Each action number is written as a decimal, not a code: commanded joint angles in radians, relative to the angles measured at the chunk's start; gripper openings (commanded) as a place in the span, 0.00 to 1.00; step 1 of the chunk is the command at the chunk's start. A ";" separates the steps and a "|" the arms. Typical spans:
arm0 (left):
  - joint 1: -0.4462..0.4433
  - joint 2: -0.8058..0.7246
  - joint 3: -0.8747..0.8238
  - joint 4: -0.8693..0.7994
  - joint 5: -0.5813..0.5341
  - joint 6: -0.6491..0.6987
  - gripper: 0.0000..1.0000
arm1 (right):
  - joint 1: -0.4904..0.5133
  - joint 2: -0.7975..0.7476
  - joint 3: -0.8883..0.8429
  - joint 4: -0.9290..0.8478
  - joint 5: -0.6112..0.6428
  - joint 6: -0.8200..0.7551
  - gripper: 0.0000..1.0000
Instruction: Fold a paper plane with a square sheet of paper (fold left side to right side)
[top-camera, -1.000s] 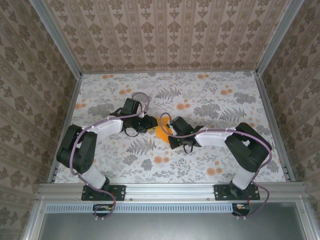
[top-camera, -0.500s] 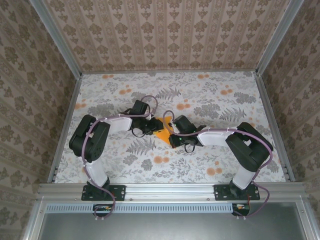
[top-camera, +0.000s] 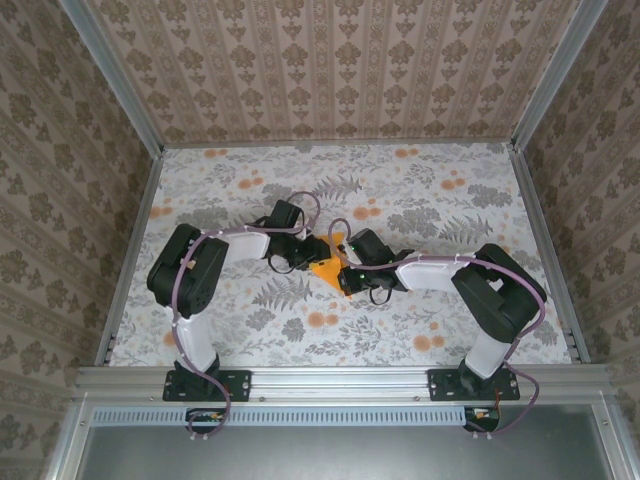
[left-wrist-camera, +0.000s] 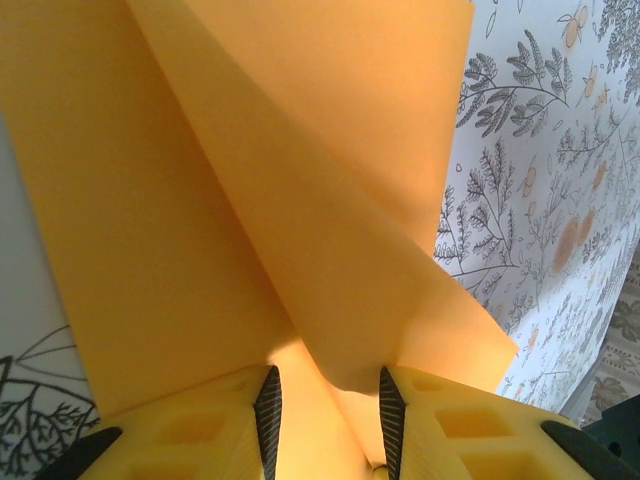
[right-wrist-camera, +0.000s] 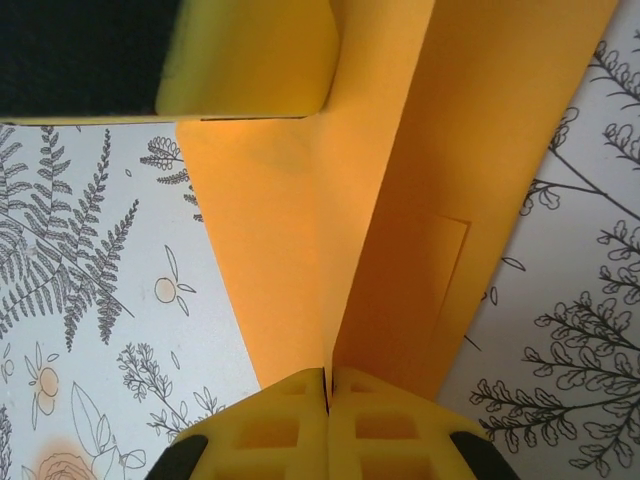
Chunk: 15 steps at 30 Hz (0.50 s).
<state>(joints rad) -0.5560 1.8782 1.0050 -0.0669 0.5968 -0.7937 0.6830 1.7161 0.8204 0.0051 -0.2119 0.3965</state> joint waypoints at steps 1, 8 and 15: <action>-0.002 0.024 0.026 -0.037 -0.018 -0.004 0.36 | -0.007 0.014 0.002 0.011 -0.030 0.006 0.06; -0.002 0.042 0.031 -0.061 -0.030 0.005 0.36 | -0.010 0.016 0.008 0.008 -0.041 0.002 0.08; -0.002 0.042 0.037 -0.080 -0.039 0.014 0.36 | -0.011 0.005 0.032 -0.015 -0.059 0.002 0.17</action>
<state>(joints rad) -0.5560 1.8908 1.0241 -0.0902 0.5930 -0.7933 0.6765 1.7180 0.8238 0.0025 -0.2413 0.3965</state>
